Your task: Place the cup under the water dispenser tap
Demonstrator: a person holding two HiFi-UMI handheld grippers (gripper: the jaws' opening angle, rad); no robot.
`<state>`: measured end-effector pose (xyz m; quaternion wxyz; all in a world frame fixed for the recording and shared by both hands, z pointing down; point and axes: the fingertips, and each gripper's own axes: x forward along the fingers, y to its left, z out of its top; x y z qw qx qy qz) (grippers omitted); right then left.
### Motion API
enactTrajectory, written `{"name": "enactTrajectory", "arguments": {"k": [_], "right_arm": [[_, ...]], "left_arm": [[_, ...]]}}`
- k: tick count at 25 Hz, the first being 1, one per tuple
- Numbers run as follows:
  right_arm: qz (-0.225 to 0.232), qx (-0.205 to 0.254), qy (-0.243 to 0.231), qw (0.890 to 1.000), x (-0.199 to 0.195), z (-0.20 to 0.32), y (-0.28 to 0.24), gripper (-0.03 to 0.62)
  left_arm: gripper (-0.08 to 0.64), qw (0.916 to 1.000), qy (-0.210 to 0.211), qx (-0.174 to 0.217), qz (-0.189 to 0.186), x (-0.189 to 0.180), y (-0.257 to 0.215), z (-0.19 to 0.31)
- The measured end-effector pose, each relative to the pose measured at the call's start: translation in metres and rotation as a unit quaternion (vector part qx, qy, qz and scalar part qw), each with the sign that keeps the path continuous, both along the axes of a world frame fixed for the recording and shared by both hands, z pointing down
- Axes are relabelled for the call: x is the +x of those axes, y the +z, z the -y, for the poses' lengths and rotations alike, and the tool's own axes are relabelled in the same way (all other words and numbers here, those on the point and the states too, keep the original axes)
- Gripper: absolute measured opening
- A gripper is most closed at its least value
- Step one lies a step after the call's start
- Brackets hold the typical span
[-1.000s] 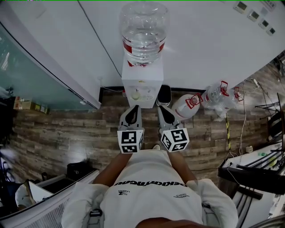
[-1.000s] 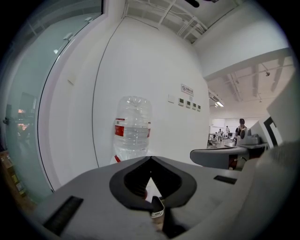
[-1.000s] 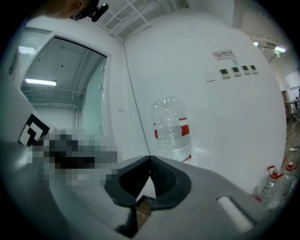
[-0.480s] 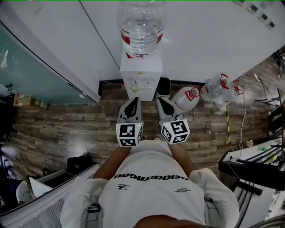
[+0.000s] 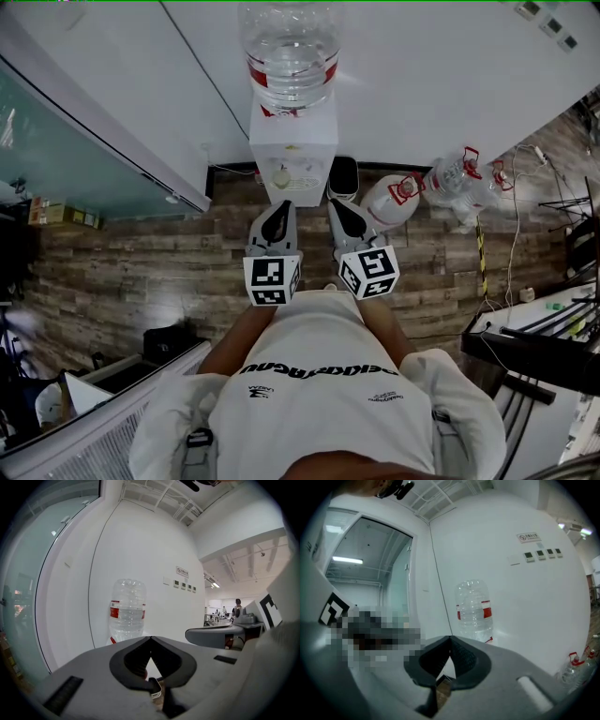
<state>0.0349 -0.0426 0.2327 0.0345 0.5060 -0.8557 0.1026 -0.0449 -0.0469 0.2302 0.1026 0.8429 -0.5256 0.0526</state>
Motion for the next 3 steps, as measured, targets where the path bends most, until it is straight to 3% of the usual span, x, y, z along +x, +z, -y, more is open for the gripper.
{"name": "enactTrajectory", "arguments": {"k": [3], "right_arm": [[0.0,0.002,-0.001,1.0,0.0011,-0.003,-0.0014,-0.002]], "left_arm": [[-0.002,1.0,-0.004,-0.003,-0.002,-0.0003,0.0004,-0.0021]]}}
